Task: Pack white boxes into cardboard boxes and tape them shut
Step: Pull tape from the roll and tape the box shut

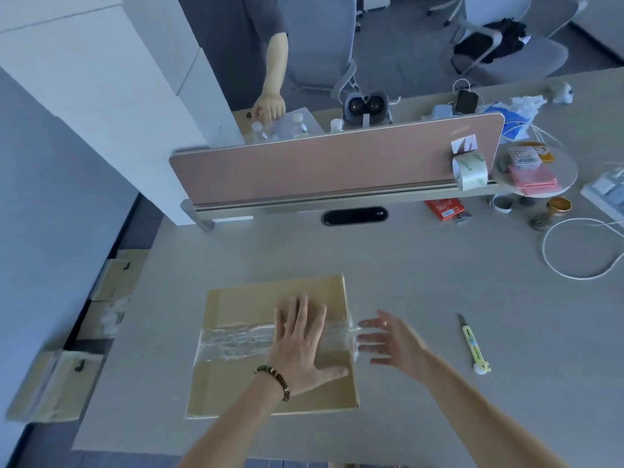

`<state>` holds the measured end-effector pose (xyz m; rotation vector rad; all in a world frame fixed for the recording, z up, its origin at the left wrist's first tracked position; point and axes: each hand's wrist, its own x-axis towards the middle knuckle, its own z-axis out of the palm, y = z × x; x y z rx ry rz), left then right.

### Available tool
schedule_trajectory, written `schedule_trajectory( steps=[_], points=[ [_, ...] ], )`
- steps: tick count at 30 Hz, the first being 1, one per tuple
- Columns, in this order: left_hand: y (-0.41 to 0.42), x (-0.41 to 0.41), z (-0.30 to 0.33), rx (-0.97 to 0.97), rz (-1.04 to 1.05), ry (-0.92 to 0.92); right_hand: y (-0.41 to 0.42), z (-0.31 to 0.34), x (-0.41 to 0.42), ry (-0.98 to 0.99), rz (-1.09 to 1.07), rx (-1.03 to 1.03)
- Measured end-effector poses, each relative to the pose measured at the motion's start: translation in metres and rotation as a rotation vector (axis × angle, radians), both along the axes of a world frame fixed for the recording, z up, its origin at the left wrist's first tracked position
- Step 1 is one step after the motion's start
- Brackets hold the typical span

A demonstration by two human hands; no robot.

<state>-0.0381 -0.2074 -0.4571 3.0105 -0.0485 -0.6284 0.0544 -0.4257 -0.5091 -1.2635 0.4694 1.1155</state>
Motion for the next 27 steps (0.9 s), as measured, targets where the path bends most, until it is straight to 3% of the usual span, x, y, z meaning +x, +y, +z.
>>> schedule_trajectory(
  steps=[4, 8, 14, 19, 27],
  points=[
    [-0.001, -0.007, -0.009, 0.004, -0.005, -0.096, -0.005, 0.014, -0.004, -0.019, -0.039, 0.100],
    [-0.002, -0.010, -0.015, 0.008, -0.016, -0.136, -0.008, 0.022, -0.010, -0.266, -0.005, -0.023],
    [-0.005, -0.009, -0.017, 0.027, -0.013, -0.144, -0.013, 0.021, -0.004, -0.463, 0.057, -0.209],
    [-0.007, -0.010, -0.017, 0.017, -0.008, -0.155, -0.001, 0.015, -0.004, -0.416, 0.066, -0.341],
    [-0.005, -0.010, -0.020, 0.019, -0.007, -0.167, 0.017, 0.007, -0.006, -0.308, 0.037, -0.335]
  ],
)
